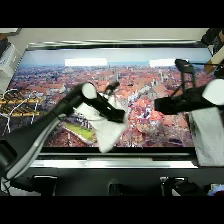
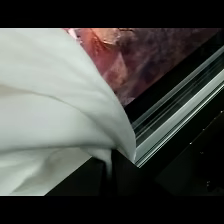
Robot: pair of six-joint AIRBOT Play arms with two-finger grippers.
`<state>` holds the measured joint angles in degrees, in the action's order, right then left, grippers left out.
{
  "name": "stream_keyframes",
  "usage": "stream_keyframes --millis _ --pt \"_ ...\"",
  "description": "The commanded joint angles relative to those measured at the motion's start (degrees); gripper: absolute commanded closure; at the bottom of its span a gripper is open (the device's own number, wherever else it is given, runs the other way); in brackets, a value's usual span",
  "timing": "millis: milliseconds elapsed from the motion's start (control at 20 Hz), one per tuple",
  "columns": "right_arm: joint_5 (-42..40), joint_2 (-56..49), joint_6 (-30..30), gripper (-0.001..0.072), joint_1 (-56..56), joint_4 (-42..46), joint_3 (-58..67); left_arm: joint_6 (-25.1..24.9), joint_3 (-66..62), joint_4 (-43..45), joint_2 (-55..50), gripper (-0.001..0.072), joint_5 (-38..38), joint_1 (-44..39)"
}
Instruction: Fold the clothes and pants, and hang the long-sleeved shirts on hangers.
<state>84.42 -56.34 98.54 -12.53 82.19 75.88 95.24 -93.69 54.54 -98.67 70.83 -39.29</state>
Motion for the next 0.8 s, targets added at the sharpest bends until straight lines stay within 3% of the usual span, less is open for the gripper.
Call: stream_keyframes --millis 0,100,150,250,300,450,600,650,750 --pt "4.42 8.5 -0.26 0.0677 -0.04 6.1 0.04 3.87 0.0 -1.88 -2.67 0.0694 -5.9 -7.28" --pt "4.94 11.82 -0.24 0.0675 -0.04 8.46 0.04 3.8 0.0 -1.88 -3.76 0.0672 -5.27 -6.34" --pt "3.96 13.05 0.17 0.0644 -0.04 8.52 0.04 3.8 -0.04 -1.92 -3.21 0.0551 -4.94 -5.01" --pt "3.26 13.64 9.6 0.0562 -0.04 9.99 0.04 3.52 -0.04 -1.88 -0.28 0.0162 -3.74 -0.68" --pt "2.32 13.18 12.83 0.0562 0.0 12.26 0.02 2.16 -0.04 -1.86 1.97 0.0098 -2.43 2.34" --pt "-3.48 10.97 9.4 0.0561 5.35 10.97 0.04 -1.79 -0.04 -1.46 9.44 0.0094 2.93 12.68" --pt "-2.99 6.62 -7.67 0.0557 17.16 -7.32 -0.68 -5.03 -0.04 -1.46 16.13 0.0094 8.09 23.17" --pt "-0.7 4.68 -13.4 0.0528 20.98 -15.72 -2.19 -5.57 -0.04 -1.42 17.84 0.0094 9.31 26.21" --pt "4.24 0.04 -17.81 0.0309 26.4 -27.52 -9.31 -5.53 -0.04 -1.42 20.15 0.0094 10.43 31.1"
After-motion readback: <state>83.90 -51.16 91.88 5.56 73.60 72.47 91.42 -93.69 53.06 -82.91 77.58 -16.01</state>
